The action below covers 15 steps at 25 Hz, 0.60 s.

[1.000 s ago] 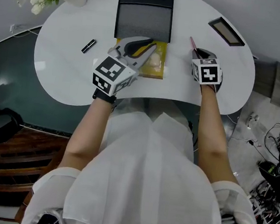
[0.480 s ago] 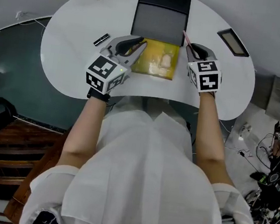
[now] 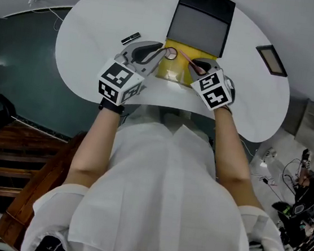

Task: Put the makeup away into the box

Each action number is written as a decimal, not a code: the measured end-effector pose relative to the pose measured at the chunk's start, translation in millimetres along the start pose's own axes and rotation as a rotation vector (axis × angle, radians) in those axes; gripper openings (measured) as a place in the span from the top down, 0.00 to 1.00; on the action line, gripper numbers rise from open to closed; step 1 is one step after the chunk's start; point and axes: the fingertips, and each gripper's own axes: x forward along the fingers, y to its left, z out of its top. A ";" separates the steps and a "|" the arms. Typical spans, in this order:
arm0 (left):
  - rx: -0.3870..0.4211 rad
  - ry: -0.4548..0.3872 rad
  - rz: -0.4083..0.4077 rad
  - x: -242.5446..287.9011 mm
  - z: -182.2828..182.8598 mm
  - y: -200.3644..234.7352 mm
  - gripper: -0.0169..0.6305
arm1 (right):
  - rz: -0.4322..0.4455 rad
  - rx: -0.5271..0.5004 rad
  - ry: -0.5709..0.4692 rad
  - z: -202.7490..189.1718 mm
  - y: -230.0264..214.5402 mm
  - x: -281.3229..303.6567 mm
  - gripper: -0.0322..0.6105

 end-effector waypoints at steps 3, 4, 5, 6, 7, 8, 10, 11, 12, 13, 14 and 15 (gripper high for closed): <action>-0.007 -0.001 0.012 -9.0 -4.5 5.9 0.89 | 0.093 -0.104 0.029 -1.1 23.7 14.8 0.87; -0.009 -0.001 0.016 -11.9 -5.8 7.8 0.89 | 0.119 -0.139 0.044 -2.0 30.4 18.3 0.88; -0.011 -0.002 0.020 -14.9 -7.0 9.6 0.89 | 0.139 -0.174 0.062 -3.2 36.3 21.6 0.87; -0.014 -0.003 0.024 -17.9 -8.2 11.5 0.89 | 0.155 -0.207 0.082 -4.9 41.5 25.0 0.88; -0.017 -0.003 0.027 -20.8 -9.4 13.2 0.89 | 0.167 -0.237 0.103 -7.1 46.0 28.5 0.88; -0.020 -0.003 0.030 -23.2 -10.5 14.9 0.89 | 0.176 -0.260 0.123 -9.3 49.6 31.9 0.88; -0.023 -0.003 0.033 -26.7 -12.3 18.0 0.89 | 0.184 -0.290 0.152 -12.0 53.4 37.7 0.88; -0.024 -0.003 0.035 -27.9 -13.1 19.5 0.89 | 0.184 -0.304 0.163 -12.5 54.2 40.1 0.87; -0.025 -0.003 0.036 -29.3 -13.8 20.8 0.89 | 0.182 -0.319 0.171 -12.6 54.8 41.9 0.87; -0.026 -0.002 0.037 -30.7 -14.6 22.0 0.89 | 0.181 -0.331 0.179 -12.4 55.5 43.2 0.87; -0.028 -0.003 0.038 -32.1 -15.3 23.1 0.89 | 0.181 -0.340 0.183 -12.1 56.2 44.0 0.87; -0.030 -0.003 0.039 -33.1 -16.0 24.1 0.89 | 0.181 -0.343 0.185 -11.6 56.5 44.7 0.87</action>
